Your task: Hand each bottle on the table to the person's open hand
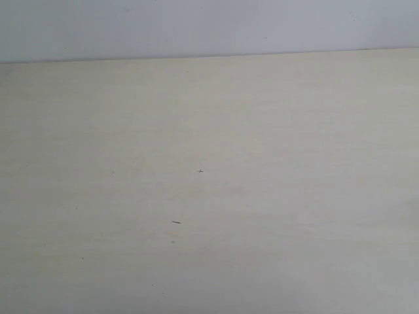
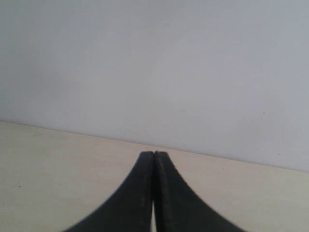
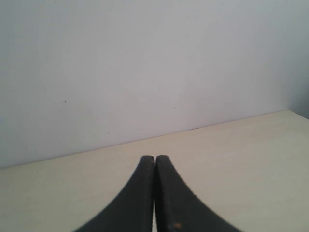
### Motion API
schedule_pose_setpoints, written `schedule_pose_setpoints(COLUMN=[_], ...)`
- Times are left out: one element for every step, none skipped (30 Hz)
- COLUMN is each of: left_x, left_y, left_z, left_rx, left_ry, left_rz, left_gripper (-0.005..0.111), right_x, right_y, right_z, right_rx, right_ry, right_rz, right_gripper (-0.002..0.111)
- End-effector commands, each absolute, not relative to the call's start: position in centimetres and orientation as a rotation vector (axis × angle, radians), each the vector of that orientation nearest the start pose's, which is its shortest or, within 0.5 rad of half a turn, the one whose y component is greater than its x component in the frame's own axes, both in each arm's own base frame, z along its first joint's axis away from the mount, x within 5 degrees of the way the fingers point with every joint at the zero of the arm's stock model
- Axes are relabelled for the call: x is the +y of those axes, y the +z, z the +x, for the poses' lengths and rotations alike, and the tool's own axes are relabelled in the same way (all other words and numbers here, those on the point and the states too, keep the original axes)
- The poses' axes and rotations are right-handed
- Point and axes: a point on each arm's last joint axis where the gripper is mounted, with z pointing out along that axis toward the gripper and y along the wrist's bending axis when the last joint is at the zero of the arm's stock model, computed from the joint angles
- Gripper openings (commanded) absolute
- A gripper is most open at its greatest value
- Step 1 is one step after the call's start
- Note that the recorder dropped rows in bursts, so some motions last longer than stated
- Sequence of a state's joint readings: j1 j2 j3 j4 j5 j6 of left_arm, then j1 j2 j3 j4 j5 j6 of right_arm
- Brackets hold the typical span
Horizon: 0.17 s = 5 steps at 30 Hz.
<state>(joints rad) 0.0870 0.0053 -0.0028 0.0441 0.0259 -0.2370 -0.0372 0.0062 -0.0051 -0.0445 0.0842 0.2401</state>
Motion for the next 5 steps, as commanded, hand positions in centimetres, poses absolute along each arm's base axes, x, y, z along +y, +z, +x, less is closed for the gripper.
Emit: schedule_pose_setpoints(left_x=[0.51,0.51,0.51,0.51,0.51], left_y=[21.14,21.14,21.14,21.14,21.14], left_z=[5.60,5.60,5.60,5.60,5.60], left_rx=[1.489,1.489,1.489,1.489,1.489], left_ry=[-0.085,-0.085,-0.085,-0.085,-0.085], left_rz=[-0.214,-0.214,-0.214,-0.214,-0.214], left_gripper=[0.001,0.001,0.001,0.001,0.001], right_x=[-0.29,-0.29,-0.29,-0.29,-0.29], right_y=[20.65,20.65,20.65,20.65,20.65], right_z=[5.64,5.64,5.64,5.64,5.64], right_rx=[1.547,1.547,1.547,1.547,1.547], right_ry=[0.113,0.113,0.113,0.113,0.113], right_rz=[0.188,0.188,0.188,0.188,0.188], right_gripper=[0.000,0.000,0.000,0.000,0.000])
